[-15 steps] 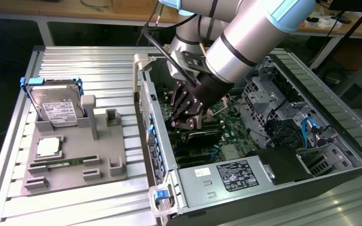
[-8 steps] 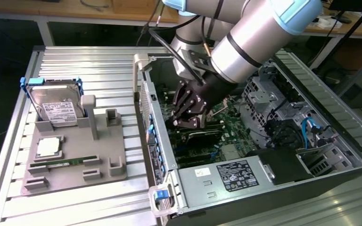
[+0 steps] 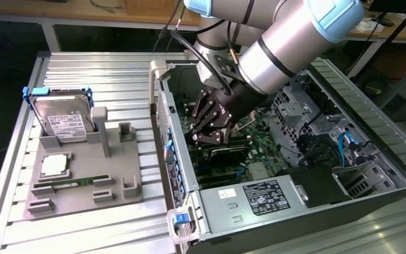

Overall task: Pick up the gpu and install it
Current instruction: 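Press down on the gpu until it lock into place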

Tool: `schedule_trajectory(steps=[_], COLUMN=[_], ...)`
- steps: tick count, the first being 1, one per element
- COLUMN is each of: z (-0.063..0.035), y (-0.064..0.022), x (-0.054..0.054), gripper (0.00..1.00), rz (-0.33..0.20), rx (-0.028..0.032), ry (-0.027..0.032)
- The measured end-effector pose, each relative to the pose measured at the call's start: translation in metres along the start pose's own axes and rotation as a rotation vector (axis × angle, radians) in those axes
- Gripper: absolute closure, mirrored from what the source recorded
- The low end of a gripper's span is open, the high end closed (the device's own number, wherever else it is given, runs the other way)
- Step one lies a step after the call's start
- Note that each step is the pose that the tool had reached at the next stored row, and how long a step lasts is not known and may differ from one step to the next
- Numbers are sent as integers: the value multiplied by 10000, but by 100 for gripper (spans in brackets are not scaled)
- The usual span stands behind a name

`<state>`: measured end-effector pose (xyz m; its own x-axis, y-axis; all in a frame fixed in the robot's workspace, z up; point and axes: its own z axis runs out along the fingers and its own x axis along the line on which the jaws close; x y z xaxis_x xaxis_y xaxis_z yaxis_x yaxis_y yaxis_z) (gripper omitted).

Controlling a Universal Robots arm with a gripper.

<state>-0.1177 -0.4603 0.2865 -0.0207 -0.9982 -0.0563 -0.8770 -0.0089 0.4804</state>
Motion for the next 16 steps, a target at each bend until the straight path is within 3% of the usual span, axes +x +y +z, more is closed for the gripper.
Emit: schedule_trajectory(steps=[7, 12, 16], z=[40, 112, 105], y=[-41, -111, -132], x=[4, 5, 7], gripper=[89, 89, 89], rz=[14, 15, 19], rx=[-425, -442, -442], ry=[-19, -25, -24])
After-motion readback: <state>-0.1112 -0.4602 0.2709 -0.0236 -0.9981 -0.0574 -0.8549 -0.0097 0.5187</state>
